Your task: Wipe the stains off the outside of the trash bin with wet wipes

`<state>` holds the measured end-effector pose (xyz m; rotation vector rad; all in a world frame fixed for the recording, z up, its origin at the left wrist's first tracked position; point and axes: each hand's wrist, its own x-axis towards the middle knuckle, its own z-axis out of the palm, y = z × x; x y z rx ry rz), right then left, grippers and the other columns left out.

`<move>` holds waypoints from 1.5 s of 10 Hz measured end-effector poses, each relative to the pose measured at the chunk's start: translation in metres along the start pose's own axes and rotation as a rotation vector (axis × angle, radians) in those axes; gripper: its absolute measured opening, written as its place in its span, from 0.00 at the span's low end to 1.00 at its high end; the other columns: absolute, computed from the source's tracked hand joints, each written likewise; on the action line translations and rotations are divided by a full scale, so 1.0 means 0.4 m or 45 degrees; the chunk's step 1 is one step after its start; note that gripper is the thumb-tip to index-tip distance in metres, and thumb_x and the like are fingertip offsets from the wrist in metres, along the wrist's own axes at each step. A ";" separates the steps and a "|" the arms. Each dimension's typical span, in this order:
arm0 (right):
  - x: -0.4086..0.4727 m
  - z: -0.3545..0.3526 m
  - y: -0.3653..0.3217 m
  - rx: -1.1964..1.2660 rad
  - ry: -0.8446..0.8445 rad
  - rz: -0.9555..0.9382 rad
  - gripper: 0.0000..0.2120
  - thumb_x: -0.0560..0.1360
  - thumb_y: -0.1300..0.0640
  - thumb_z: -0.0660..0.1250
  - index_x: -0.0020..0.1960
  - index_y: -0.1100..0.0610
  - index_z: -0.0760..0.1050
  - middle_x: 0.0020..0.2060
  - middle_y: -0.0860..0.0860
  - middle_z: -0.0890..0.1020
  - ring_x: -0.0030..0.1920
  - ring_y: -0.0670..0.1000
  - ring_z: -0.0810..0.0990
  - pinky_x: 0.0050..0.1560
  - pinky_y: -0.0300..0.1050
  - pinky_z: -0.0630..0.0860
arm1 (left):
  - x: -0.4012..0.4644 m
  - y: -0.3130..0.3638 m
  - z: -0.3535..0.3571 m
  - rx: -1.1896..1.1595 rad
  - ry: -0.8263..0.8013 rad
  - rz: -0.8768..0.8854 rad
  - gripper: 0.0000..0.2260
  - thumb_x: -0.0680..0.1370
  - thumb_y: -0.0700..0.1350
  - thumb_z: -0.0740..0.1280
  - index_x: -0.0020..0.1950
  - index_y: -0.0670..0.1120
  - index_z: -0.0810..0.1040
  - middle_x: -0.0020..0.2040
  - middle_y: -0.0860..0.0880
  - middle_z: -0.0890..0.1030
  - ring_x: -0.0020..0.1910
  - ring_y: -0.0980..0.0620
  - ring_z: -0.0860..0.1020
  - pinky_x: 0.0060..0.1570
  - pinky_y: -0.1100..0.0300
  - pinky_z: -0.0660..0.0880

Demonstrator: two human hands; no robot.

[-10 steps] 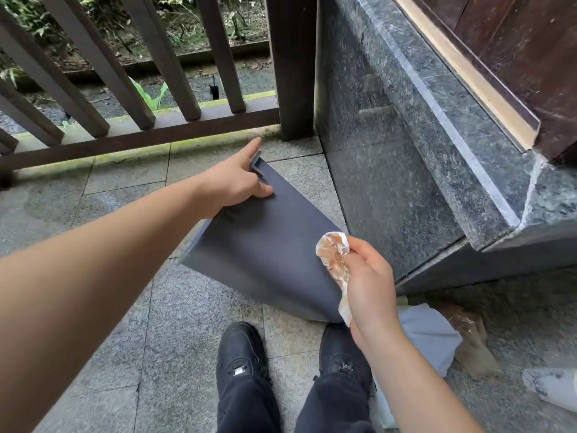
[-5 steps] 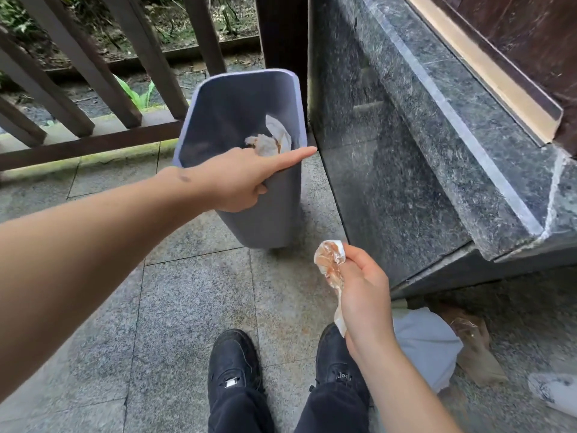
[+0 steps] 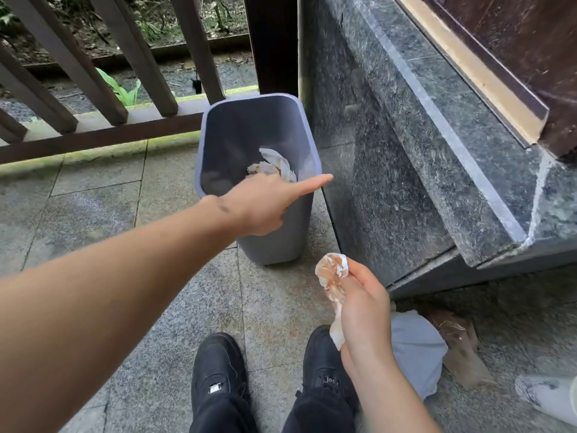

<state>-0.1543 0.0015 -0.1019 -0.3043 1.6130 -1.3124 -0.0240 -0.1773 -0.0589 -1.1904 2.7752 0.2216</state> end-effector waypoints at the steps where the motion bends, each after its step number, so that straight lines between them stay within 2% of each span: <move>1: 0.002 -0.015 -0.014 0.135 0.024 0.073 0.17 0.78 0.68 0.60 0.50 0.53 0.85 0.46 0.52 0.88 0.52 0.53 0.85 0.56 0.45 0.78 | -0.019 0.038 0.029 0.050 0.024 0.007 0.47 0.70 0.32 0.60 0.80 0.66 0.45 0.38 0.48 0.76 0.33 0.45 0.72 0.34 0.51 0.73; 2: -0.001 -0.019 -0.027 0.181 0.014 0.106 0.17 0.78 0.69 0.59 0.51 0.55 0.84 0.47 0.55 0.88 0.54 0.55 0.85 0.56 0.46 0.77 | -0.047 0.071 0.064 0.123 0.039 0.006 0.48 0.69 0.32 0.61 0.80 0.65 0.45 0.29 0.55 0.61 0.26 0.51 0.59 0.30 0.54 0.63; 3: -0.011 -0.012 -0.039 0.174 0.014 0.100 0.17 0.77 0.70 0.59 0.51 0.56 0.84 0.47 0.55 0.87 0.54 0.56 0.85 0.55 0.46 0.78 | -0.054 0.077 0.074 0.109 0.079 -0.043 0.49 0.69 0.32 0.61 0.80 0.66 0.45 0.29 0.56 0.58 0.25 0.54 0.54 0.30 0.54 0.62; 4: -0.020 -0.001 -0.062 0.181 -0.002 0.073 0.17 0.77 0.70 0.59 0.49 0.55 0.85 0.47 0.56 0.87 0.55 0.57 0.84 0.56 0.47 0.78 | -0.052 0.081 0.065 0.125 0.090 -0.066 0.48 0.69 0.32 0.60 0.80 0.66 0.45 0.28 0.54 0.58 0.24 0.55 0.55 0.25 0.56 0.56; 5: -0.028 0.010 -0.103 0.206 -0.058 0.039 0.16 0.78 0.69 0.60 0.49 0.55 0.85 0.48 0.55 0.87 0.54 0.56 0.85 0.57 0.47 0.78 | -0.057 0.090 0.052 0.061 0.059 -0.091 0.46 0.72 0.34 0.59 0.79 0.66 0.40 0.30 0.53 0.63 0.25 0.52 0.60 0.24 0.56 0.53; 6: -0.022 0.029 -0.168 0.221 -0.138 -0.038 0.16 0.78 0.68 0.60 0.49 0.55 0.85 0.46 0.54 0.88 0.51 0.53 0.86 0.51 0.43 0.80 | -0.070 0.062 0.053 -0.293 0.067 -0.129 0.38 0.80 0.47 0.63 0.79 0.67 0.40 0.44 0.46 0.80 0.41 0.42 0.79 0.36 0.51 0.74; 7: 0.006 0.076 -0.240 0.176 -0.231 -0.196 0.16 0.75 0.69 0.60 0.43 0.56 0.84 0.39 0.53 0.87 0.41 0.49 0.84 0.40 0.38 0.79 | -0.115 -0.005 0.040 -0.423 0.286 -0.288 0.27 0.83 0.59 0.57 0.80 0.64 0.51 0.55 0.46 0.84 0.55 0.42 0.79 0.52 0.48 0.77; 8: 0.054 0.163 -0.288 -0.154 -0.274 -0.378 0.12 0.75 0.63 0.60 0.42 0.56 0.82 0.36 0.52 0.84 0.40 0.51 0.81 0.41 0.45 0.76 | -0.171 -0.062 0.044 -0.257 0.373 -0.491 0.28 0.84 0.58 0.56 0.82 0.57 0.52 0.67 0.42 0.76 0.67 0.41 0.71 0.63 0.49 0.70; 9: 0.113 0.246 -0.301 -0.684 -0.280 -0.593 0.11 0.79 0.56 0.57 0.46 0.52 0.79 0.43 0.47 0.82 0.47 0.50 0.80 0.41 0.45 0.73 | -0.199 -0.071 0.069 -0.304 0.265 -0.638 0.31 0.83 0.60 0.56 0.82 0.57 0.46 0.81 0.41 0.55 0.80 0.43 0.51 0.77 0.49 0.53; 10: 0.157 0.303 -0.280 -0.919 -0.314 -0.833 0.10 0.82 0.56 0.55 0.55 0.52 0.75 0.50 0.46 0.78 0.49 0.49 0.75 0.41 0.41 0.67 | -0.195 -0.070 0.098 -0.410 0.282 -0.652 0.33 0.83 0.62 0.55 0.82 0.55 0.42 0.83 0.43 0.45 0.81 0.46 0.43 0.77 0.48 0.48; 11: 0.201 0.340 -0.251 -1.042 -0.329 -1.022 0.10 0.83 0.58 0.52 0.57 0.53 0.71 0.53 0.49 0.72 0.51 0.49 0.71 0.46 0.42 0.64 | -0.189 -0.071 0.116 -0.360 0.260 -0.665 0.32 0.82 0.64 0.48 0.82 0.55 0.39 0.82 0.44 0.41 0.80 0.47 0.39 0.78 0.49 0.43; 12: 0.245 0.346 -0.225 -1.523 -0.464 -0.901 0.11 0.82 0.58 0.54 0.61 0.54 0.70 0.61 0.57 0.73 0.62 0.58 0.71 0.58 0.51 0.69 | -0.196 -0.069 0.123 -0.307 0.226 -0.665 0.31 0.82 0.65 0.44 0.82 0.57 0.40 0.82 0.45 0.40 0.80 0.47 0.37 0.78 0.49 0.42; 13: 0.239 0.320 -0.218 -1.645 -0.524 -0.873 0.25 0.83 0.53 0.55 0.78 0.56 0.58 0.76 0.55 0.63 0.76 0.58 0.60 0.74 0.56 0.61 | -0.201 -0.068 0.114 -0.306 0.162 -0.667 0.29 0.82 0.64 0.44 0.82 0.58 0.42 0.82 0.45 0.39 0.79 0.47 0.35 0.77 0.47 0.43; 14: 0.183 0.287 -0.243 -1.650 -0.499 -0.964 0.26 0.82 0.53 0.56 0.79 0.55 0.57 0.78 0.53 0.60 0.77 0.56 0.59 0.74 0.56 0.63 | -0.221 -0.051 0.096 -0.302 0.119 -0.702 0.27 0.83 0.64 0.44 0.82 0.60 0.44 0.82 0.47 0.39 0.80 0.48 0.36 0.77 0.47 0.43; 15: 0.119 0.232 -0.272 -1.896 -0.574 -0.890 0.24 0.81 0.54 0.57 0.76 0.57 0.61 0.74 0.55 0.64 0.73 0.59 0.64 0.68 0.56 0.68 | -0.284 -0.015 0.064 -0.381 0.034 -0.728 0.27 0.84 0.63 0.45 0.82 0.60 0.45 0.82 0.45 0.40 0.80 0.46 0.38 0.77 0.44 0.45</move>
